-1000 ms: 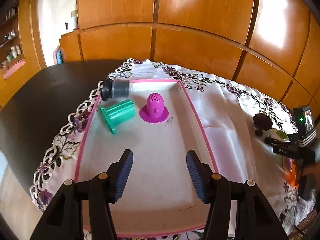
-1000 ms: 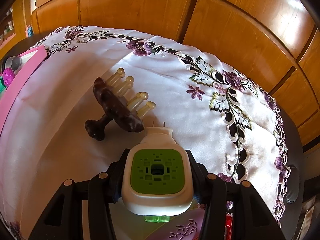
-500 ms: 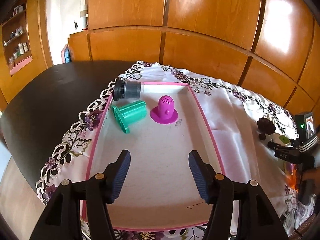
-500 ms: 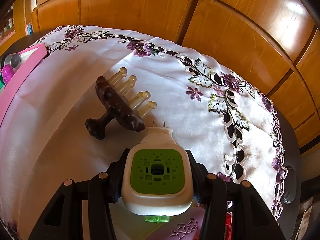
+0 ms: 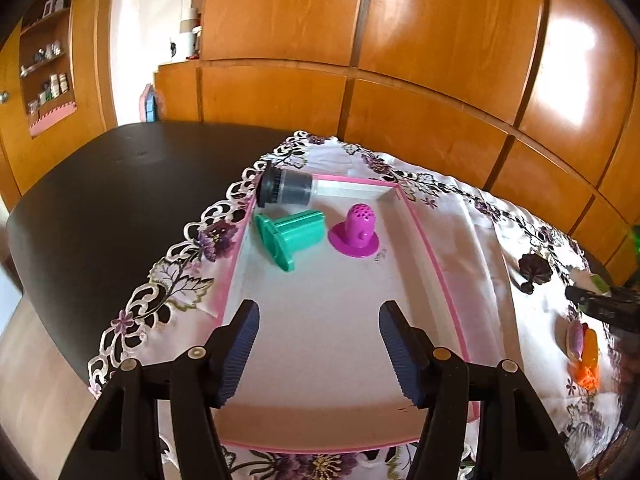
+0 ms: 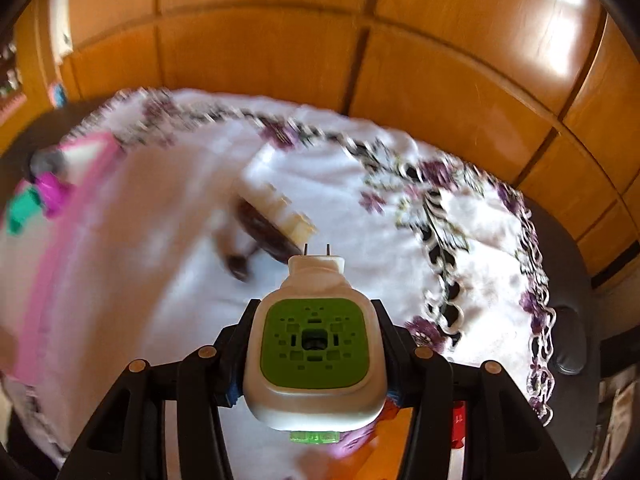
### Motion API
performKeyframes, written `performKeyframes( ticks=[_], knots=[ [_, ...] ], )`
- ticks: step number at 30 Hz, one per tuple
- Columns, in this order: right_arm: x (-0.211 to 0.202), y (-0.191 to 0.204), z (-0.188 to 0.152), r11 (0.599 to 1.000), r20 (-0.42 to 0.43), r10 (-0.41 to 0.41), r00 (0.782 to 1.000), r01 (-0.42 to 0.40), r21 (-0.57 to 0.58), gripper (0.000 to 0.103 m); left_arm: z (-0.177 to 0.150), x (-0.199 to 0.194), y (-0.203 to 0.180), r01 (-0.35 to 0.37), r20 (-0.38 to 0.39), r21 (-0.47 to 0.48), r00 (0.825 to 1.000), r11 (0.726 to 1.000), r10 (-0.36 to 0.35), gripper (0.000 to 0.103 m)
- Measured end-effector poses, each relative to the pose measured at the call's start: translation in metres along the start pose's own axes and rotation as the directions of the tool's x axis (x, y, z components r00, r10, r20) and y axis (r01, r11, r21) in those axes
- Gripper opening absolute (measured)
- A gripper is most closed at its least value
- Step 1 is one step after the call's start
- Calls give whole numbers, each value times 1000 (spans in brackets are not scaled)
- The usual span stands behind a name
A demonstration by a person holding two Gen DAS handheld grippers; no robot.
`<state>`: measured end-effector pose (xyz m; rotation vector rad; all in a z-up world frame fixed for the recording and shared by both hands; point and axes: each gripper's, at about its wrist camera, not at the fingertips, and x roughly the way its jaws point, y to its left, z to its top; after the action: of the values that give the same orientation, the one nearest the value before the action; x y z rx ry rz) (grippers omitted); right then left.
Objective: Organize rigid objects
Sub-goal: 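Carry the white-green plug into the pink tray and open the right gripper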
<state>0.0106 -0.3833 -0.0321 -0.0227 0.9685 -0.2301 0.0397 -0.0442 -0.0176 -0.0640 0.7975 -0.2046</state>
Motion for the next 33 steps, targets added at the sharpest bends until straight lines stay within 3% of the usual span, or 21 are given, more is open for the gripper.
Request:
performKeyframes(
  ticks=[5,8,14,17,20,26,33],
  knots=[
    [-27,56,18,988,73,116,991,-108,-107,52,4,-5,14,-15,19,-43,1000,999,16,67],
    [-40,105,29,962,86,213,973,-193,-195,52,5,-9,24,-29,25,-63,999,998,31,67],
    [-39,199,43,879,14,368,930,-343,-331,52,3,-10,46,-52,20,-108,998,993,54,67],
    [-26,233,45,861,-22,367,930,-348,-370,52,3,-9,55,-57,15,-133,998,989,59,68],
    [5,255,53,877,-65,307,949,-309,-368,52,1,-7,62,-60,7,-152,998,987,62,68],
    [60,264,66,915,-61,102,993,-117,-385,52,-1,-3,68,-68,-4,-150,998,986,68,71],
    [49,251,69,926,-27,162,986,-162,-340,54,0,-5,65,-77,13,-126,997,989,80,74]
  ],
)
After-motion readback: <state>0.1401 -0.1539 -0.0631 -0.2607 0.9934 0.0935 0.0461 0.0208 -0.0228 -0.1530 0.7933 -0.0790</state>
